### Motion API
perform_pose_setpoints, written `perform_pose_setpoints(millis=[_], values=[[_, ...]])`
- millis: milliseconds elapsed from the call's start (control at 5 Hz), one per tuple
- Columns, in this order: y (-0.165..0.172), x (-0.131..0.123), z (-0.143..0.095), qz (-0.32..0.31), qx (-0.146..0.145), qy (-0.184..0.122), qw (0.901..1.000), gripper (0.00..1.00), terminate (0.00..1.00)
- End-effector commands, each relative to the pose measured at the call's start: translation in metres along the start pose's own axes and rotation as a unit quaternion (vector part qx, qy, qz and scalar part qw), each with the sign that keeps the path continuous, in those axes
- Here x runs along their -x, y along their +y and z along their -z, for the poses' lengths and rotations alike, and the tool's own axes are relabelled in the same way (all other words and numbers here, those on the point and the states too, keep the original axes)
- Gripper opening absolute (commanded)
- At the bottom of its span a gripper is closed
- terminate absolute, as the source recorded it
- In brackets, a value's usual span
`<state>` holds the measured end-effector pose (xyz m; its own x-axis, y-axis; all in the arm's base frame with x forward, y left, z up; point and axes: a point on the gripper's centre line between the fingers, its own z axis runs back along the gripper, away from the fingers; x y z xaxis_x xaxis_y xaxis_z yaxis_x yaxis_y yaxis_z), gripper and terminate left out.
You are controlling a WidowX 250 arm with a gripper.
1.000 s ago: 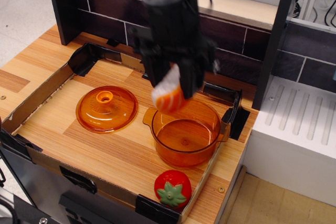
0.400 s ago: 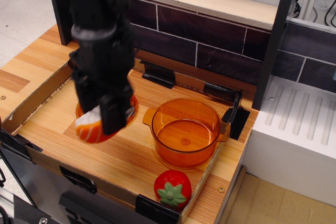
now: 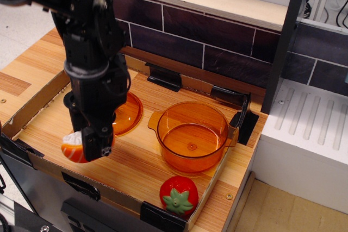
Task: Take sushi out of pot
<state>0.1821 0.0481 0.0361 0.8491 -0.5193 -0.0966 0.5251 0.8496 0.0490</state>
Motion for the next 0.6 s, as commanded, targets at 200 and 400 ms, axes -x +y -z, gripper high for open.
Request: perform_pose_setpoints(millis=[200, 400], values=[[0.034, 0.01, 0.014, -0.003, -0.029, 0.007, 0.9995, 0.0, 0.0], [0.032, 0.011, 0.016, -0.008, -0.031, 0.005, 0.9995, 0.0, 0.0]])
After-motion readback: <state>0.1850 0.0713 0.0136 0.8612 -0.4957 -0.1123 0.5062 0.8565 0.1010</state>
